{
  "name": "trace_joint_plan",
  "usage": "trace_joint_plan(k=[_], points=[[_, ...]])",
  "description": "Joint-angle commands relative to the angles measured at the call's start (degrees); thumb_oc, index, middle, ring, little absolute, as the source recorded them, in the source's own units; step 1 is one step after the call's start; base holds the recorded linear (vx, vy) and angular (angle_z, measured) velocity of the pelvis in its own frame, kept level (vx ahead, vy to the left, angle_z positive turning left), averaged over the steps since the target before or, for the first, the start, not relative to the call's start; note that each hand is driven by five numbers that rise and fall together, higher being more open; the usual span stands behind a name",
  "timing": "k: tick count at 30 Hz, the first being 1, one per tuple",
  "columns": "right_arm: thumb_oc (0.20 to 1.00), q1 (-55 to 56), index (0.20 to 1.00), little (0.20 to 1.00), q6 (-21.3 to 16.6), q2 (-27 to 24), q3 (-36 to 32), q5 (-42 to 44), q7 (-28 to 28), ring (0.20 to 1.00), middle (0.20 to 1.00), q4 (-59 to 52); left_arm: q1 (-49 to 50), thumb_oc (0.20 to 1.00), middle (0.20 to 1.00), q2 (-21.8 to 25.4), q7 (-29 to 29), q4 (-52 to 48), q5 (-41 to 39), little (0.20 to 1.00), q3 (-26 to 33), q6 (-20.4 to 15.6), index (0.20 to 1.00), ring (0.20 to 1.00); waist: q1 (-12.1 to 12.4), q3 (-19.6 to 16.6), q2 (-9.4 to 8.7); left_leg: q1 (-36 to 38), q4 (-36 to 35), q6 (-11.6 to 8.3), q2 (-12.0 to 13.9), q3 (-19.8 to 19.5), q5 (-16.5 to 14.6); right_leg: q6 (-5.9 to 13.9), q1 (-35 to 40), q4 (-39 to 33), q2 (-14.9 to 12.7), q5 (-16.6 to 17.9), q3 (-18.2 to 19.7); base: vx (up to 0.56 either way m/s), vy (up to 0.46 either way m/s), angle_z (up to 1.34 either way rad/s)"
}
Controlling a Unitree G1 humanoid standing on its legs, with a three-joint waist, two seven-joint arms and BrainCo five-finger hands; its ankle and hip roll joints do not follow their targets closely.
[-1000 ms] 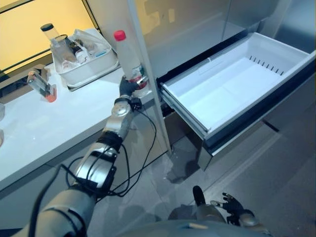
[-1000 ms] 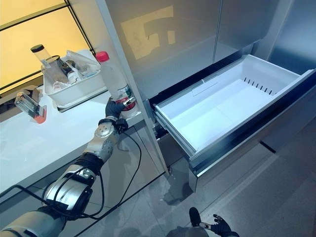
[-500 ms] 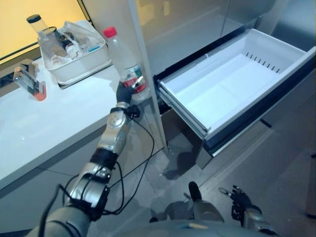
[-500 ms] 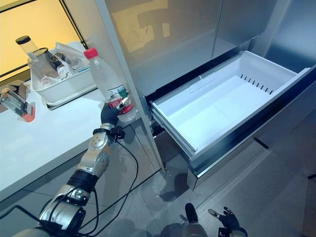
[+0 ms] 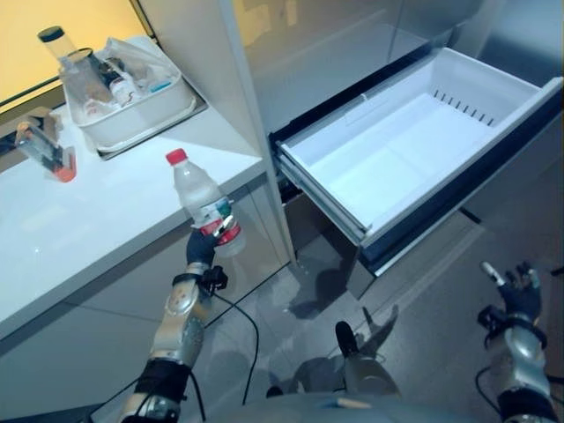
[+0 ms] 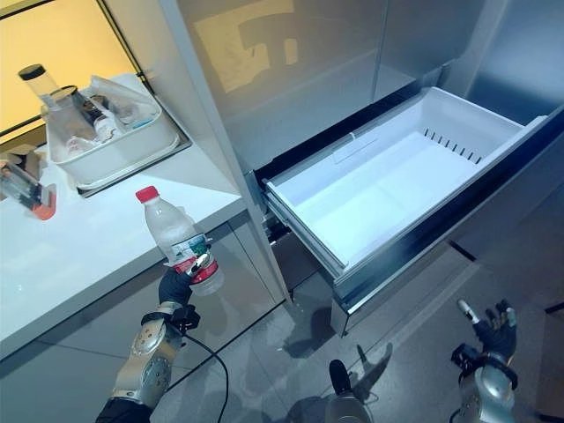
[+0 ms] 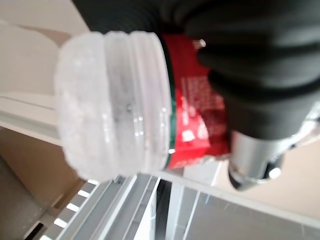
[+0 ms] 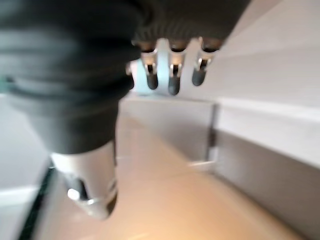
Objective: Take the drinks into the refrigerator
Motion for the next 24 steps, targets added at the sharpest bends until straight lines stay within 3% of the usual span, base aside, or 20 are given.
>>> trace_joint_plan(k=[1,4,11,16,24], points=[[1.0,-0.22,1.0,1.0,-5.02,-1.37,-2.7,-1.74,-2.12,1.0,1.0,-6.52,-3.69,0.2,0.2,0.67,-1.93,-8.66,-0.19,0.2,4.37,-5.9,0.2,0.2,0.52,-4.07,-2.01,-3.94,1.46,2.67,-1.92,-3.14,0.46,0.64,5.11,4.04,0.2,-6.8,-2.03,-0.04,-0.007,0.01],[1.0,-1.72,1.0,1.0,-6.92,0.22,-4.03,-4.39,-4.13,1.0,1.0,-18.41,-1.47,0.2,0.2,-0.39,-1.35,-10.13,-0.21,0.2,5.88,-6.02,0.2,0.2,1.15,-4.63,-2.28,-3.7,1.54,2.8,-1.95,-3.37,0.28,0.46,5.54,4.02,0.19,-7.08,-2.19,0.0,0.0,0.0],[1.0,-3.9,1.0,1.0,-6.25,0.84,-5.33,-15.24,-7.47,1.0,1.0,-35.45,0.83,0.2,0.2,-0.2,-2.05,-12.32,0.82,0.2,5.89,-5.64,0.2,0.2,1.84,-5.28,-2.47,-3.19,1.78,3.09,-2.01,-3.72,-0.15,0.29,6.12,4.46,0.09,-7.61,-2.61,0.0,0.004,-0.01],[1.0,-8.6,1.0,1.0,-5.66,-1.13,-2.03,-22.5,-4.71,1.0,1.0,-50.76,2.52,0.2,0.2,-0.18,-3.05,-14.5,0.02,0.2,5.13,-5.68,0.2,0.2,2.63,-5.94,-2.79,-3.08,2.12,3.2,-2.2,-3.8,-0.39,0.22,6.33,4.91,0.0,-7.87,-2.79,0.0,0.0,0.0],[1.0,-15.16,1.0,1.0,-4.22,-5.5,6.68,-22.65,1.16,1.0,1.0,-56.86,2.12,0.2,0.2,1.26,-3.08,-14.42,1.26,0.2,3.15,-5.26,0.2,0.2,4.2,-6.69,-3.91,-2.94,2.34,3.21,-2.22,-4.43,-0.34,-0.05,6.72,5.62,-0.05,-8.3,-3.67,0.0,0.0,0.0]])
